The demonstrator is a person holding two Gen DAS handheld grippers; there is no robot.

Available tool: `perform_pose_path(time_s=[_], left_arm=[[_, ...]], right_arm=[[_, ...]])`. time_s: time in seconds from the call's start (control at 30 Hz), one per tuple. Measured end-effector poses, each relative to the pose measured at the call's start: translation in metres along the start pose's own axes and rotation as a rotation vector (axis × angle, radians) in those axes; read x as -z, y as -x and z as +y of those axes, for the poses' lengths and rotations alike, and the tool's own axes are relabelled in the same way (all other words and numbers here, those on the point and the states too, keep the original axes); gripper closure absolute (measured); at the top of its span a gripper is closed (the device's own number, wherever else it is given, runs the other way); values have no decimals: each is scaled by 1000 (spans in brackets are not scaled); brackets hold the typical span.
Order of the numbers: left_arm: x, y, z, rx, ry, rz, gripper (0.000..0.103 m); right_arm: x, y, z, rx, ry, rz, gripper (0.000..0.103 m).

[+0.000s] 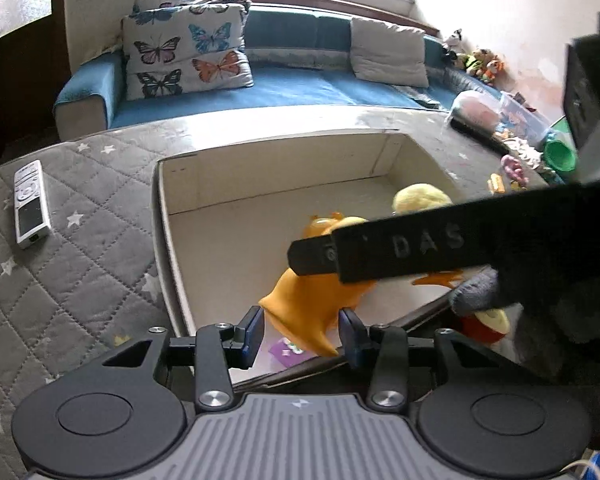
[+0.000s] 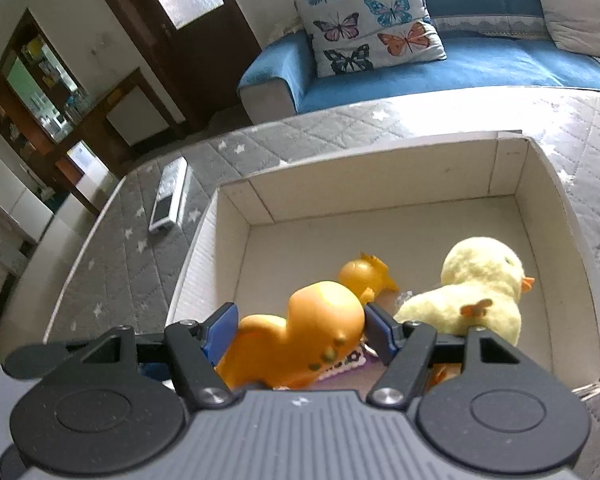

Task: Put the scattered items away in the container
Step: 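Lower the toy into the box and open the right tool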

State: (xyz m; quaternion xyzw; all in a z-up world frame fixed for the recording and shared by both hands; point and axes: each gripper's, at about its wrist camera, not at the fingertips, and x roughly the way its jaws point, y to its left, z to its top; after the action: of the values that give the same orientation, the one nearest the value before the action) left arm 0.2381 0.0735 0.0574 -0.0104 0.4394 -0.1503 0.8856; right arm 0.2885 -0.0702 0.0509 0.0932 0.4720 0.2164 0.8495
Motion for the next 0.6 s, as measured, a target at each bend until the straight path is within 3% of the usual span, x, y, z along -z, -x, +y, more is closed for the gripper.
perform_pose_path(time_s=[0.6], left_arm=[[6, 9, 1, -38, 10, -20, 59]], right_arm=[[5, 9, -3, -4, -32, -19, 33]])
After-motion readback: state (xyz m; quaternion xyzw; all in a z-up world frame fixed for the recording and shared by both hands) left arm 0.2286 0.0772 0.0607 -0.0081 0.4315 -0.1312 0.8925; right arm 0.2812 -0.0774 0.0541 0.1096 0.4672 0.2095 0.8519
